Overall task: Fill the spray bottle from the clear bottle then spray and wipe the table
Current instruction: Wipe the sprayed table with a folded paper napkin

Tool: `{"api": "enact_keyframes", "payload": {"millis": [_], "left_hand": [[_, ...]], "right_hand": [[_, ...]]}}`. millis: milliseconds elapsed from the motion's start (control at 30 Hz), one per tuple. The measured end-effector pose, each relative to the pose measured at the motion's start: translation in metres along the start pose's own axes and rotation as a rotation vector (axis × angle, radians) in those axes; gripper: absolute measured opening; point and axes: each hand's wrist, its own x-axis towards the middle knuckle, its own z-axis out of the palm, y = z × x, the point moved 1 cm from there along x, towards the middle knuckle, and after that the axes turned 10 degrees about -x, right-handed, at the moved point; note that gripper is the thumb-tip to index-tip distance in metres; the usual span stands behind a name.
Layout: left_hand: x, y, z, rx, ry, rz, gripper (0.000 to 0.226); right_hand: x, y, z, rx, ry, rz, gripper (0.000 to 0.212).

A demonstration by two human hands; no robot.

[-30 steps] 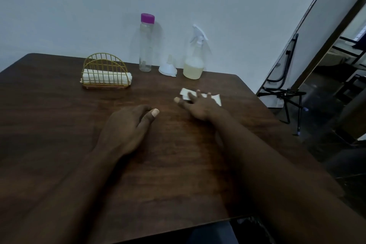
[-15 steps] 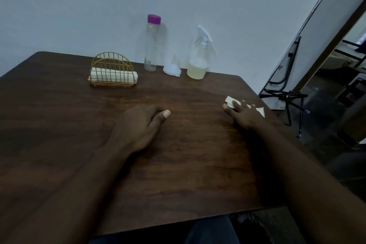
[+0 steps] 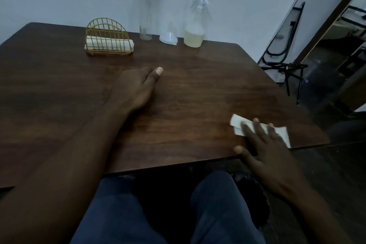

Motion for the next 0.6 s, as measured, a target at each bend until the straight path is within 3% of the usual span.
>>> {"api": "enact_keyframes", "payload": {"millis": [200,367,600], "left_hand": [[-0.013,-0.005,-0.010,-0.049,0.080,-0.015,0.052],[-0.029,-0.029,-0.039,-0.151,0.192,-0.176,0.060],[-0.041,-0.036,-0.065,-0.461,0.410,-0.284,0.049]], "right_hand": [[-0.022,-0.117,0.008,-0.037,0.052,-0.229,0.124],[-0.025,-0.199,0.021,0.070,0.024,-0.434,0.116],[0.060,-0.267,0.004,0.080,-0.061,-0.453,0.100]]}}
